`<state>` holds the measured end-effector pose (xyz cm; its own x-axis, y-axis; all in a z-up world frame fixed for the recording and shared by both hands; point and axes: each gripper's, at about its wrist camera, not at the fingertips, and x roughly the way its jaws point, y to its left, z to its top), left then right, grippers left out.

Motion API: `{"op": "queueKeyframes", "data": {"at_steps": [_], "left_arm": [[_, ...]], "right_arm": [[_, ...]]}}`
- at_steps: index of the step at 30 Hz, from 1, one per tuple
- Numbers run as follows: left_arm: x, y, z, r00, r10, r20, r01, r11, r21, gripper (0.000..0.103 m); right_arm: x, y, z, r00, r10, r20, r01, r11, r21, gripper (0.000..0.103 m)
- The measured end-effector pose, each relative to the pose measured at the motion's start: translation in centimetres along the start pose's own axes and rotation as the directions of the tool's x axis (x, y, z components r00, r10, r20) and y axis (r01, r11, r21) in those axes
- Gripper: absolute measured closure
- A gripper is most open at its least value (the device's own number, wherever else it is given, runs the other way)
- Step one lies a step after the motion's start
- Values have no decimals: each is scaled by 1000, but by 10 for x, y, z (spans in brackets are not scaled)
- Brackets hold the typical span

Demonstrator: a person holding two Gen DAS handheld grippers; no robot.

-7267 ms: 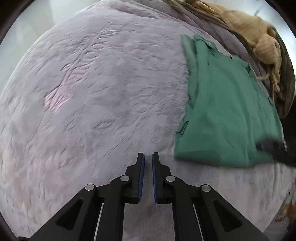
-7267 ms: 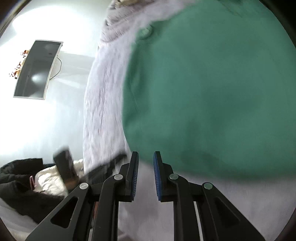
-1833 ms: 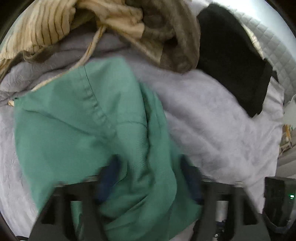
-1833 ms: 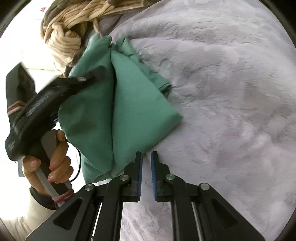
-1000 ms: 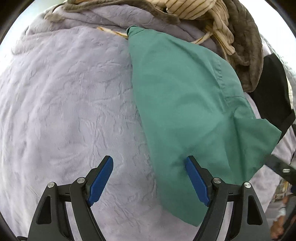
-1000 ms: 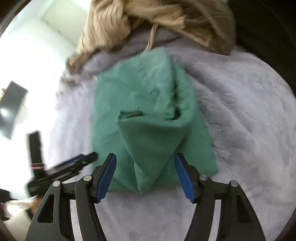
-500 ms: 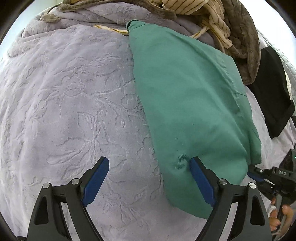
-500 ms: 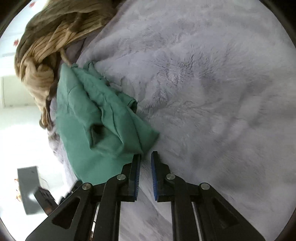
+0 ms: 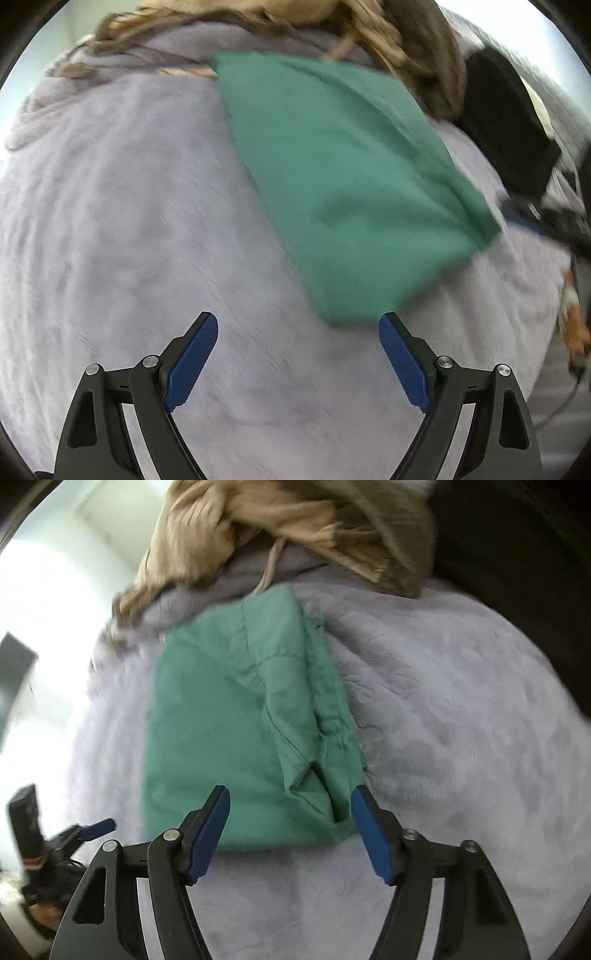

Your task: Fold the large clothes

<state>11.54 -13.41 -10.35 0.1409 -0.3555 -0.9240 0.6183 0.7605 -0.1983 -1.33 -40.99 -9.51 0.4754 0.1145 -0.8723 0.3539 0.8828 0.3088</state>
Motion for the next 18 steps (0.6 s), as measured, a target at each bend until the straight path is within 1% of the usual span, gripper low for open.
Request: {"op": "queueKeyframes", "data": {"at_steps": [1, 2, 3, 4, 7, 8, 10, 11, 12, 13, 14, 15, 17, 18], "left_arm": [[4, -5, -1, 1000, 5, -6, -5, 1000, 8, 13], [12, -11, -2, 1000, 10, -4, -10, 1000, 16, 13], [17, -15, -1, 1000, 7, 8, -7, 1000, 9, 13], [23, -17, 3, 1000, 9, 21, -8, 1000, -15, 13], [29, -12, 10, 999, 25, 48, -22, 997, -73, 13], [31, -9, 10, 998, 24, 54, -20, 997, -81, 13], [32, -6, 6, 999, 16, 52, -12, 997, -76, 13], [34, -5, 2, 999, 18, 47, -15, 998, -62, 13], [35, -4, -1, 999, 22, 40, -20, 999, -48, 13], [37, -2, -4, 998, 46, 31, -44, 998, -42, 13], [38, 1, -8, 998, 52, 22, -51, 998, -41, 13], [39, 5, -10, 999, 44, 6, -43, 998, -54, 13], [36, 11, -13, 999, 48, -11, -49, 996, -69, 13], [31, 13, -15, 998, 62, -14, -63, 996, -64, 13]], "right_arm": [[8, 3, 3, 999, -36, -14, 35, 999, -27, 46], [17, 6, 6, 997, -72, -35, 70, 996, -55, 63], [23, 7, 9, 995, -88, -53, 84, 994, -70, 87], [25, 6, 12, 994, -95, -61, 90, 993, -76, 95], [18, -1, 17, 993, -111, -28, 109, 992, -62, 96], [18, -11, 18, 995, -99, -31, 99, 995, -17, 96], [28, -35, 14, 996, -56, -69, 61, 995, 81, 97], [42, -52, 9, 994, -51, -100, 65, 989, 136, 97], [49, -60, 5, 992, -52, -117, 71, 984, 164, 97], [59, -74, -1, 990, -37, -138, 66, 975, 210, 97], [62, -83, -5, 989, -17, -145, 54, 966, 255, 97], [61, -94, -9, 989, 4, -145, 42, 949, 313, 97], [52, -108, -17, 991, 32, -131, 19, 929, 370, 97], [48, -112, -20, 991, 40, -125, 11, 922, 388, 97]]}}
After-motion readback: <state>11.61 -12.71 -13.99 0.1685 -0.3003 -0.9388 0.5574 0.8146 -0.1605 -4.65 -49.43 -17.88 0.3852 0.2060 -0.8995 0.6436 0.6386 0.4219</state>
